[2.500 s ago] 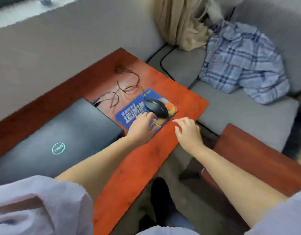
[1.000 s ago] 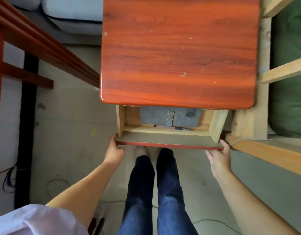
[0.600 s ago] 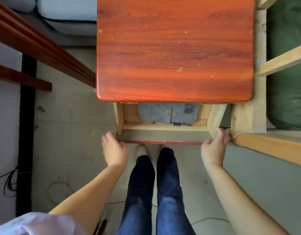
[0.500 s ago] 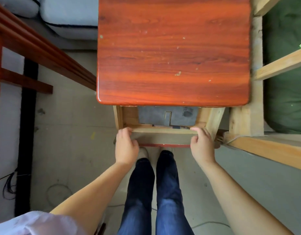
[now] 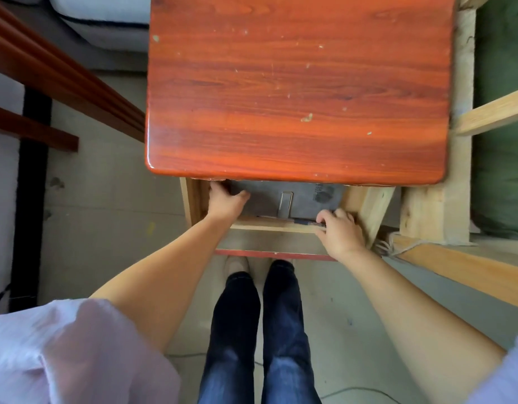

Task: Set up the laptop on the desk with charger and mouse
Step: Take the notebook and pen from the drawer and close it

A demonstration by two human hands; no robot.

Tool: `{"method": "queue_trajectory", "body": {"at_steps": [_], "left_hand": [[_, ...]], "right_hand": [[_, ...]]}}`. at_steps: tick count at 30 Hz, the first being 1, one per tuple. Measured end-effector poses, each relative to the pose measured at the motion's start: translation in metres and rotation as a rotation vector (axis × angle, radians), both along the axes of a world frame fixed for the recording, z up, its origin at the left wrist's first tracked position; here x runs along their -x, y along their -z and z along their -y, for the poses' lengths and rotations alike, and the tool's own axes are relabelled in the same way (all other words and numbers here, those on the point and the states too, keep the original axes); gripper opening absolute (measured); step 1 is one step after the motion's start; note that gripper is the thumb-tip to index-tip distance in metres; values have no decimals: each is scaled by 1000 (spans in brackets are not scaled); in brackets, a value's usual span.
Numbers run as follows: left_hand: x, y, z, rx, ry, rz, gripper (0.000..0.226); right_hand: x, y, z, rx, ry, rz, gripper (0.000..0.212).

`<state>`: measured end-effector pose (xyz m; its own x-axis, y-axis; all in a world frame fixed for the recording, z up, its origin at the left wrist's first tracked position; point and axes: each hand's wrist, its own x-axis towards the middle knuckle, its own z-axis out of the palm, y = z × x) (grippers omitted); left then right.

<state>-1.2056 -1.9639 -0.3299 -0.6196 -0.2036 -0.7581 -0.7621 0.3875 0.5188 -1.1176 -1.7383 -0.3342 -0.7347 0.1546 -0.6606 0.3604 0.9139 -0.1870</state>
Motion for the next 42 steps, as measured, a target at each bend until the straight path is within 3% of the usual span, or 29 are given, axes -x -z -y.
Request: {"method": "queue_trajectory", "body": {"at_steps": [3,7,12,17,22,27,32,35,38,42], "left_hand": [[8,-4,3,-47,55,54,79],[8,-8,7,-148,70,77,73],[-5,-21,8,-366,102,119,47],[-10,-40,8,-394,164,135,33],[-10,-38,14,-352,165,109,32],[-11,-37,16,-462,154,129,17],[-24,-50,37,-609,175,289,50],[-32,-69,62,-687,230,387,63],[-36,-88,85,-749,404,445,68],[-41,-109,86,-559,771,399,29]], "right_hand": [[0,-4,3,15,-6,28,14],[-2,-3,10,76,25,-91,16],[-4,-10,7,146,67,-31,12],[-10,-24,1,139,-75,123,14],[-9,-16,11,94,-6,46,17],[-9,-17,6,-32,311,-87,20],[-12,-36,-18,15,650,-304,25],[-9,-43,-27,202,828,-264,27],[0,-45,-29,309,668,-145,30],[16,-37,-15,418,318,20,29]]}}
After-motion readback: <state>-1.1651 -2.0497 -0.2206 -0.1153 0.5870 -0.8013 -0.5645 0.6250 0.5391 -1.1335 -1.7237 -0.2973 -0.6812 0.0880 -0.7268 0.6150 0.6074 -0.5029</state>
